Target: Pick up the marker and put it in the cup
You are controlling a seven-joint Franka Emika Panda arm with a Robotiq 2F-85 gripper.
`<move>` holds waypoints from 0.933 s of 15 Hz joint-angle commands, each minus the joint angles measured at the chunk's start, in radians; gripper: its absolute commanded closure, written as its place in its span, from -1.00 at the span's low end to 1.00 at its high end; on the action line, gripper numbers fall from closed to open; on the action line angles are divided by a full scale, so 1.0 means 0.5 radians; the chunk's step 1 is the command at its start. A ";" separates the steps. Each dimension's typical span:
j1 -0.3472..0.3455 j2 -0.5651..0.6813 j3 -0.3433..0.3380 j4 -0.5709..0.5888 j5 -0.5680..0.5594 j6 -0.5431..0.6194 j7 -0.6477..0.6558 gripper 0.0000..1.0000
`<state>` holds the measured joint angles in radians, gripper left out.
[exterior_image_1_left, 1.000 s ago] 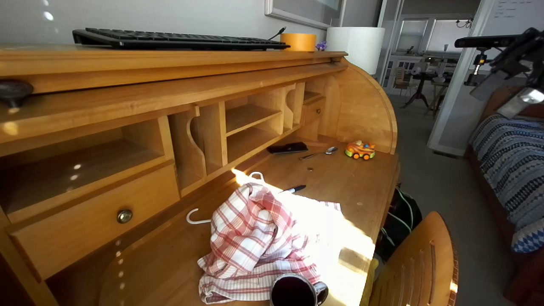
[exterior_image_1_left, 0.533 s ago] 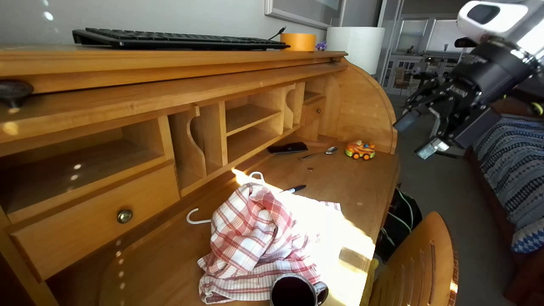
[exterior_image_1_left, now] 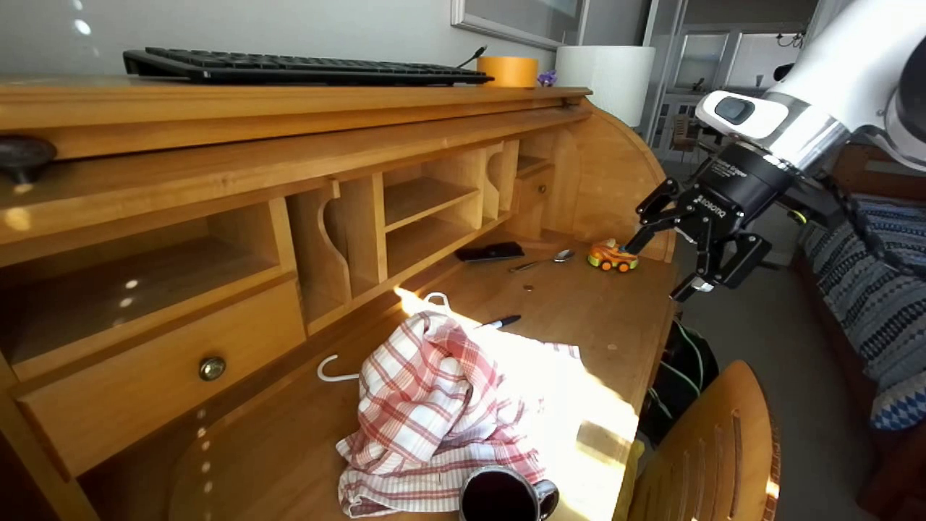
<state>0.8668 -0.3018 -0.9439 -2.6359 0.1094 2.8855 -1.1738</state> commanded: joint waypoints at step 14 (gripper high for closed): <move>0.634 0.209 -0.768 0.243 0.146 0.140 -0.613 -1.00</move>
<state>1.1291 -0.2090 -1.2809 -2.5117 0.1853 2.9250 -1.4185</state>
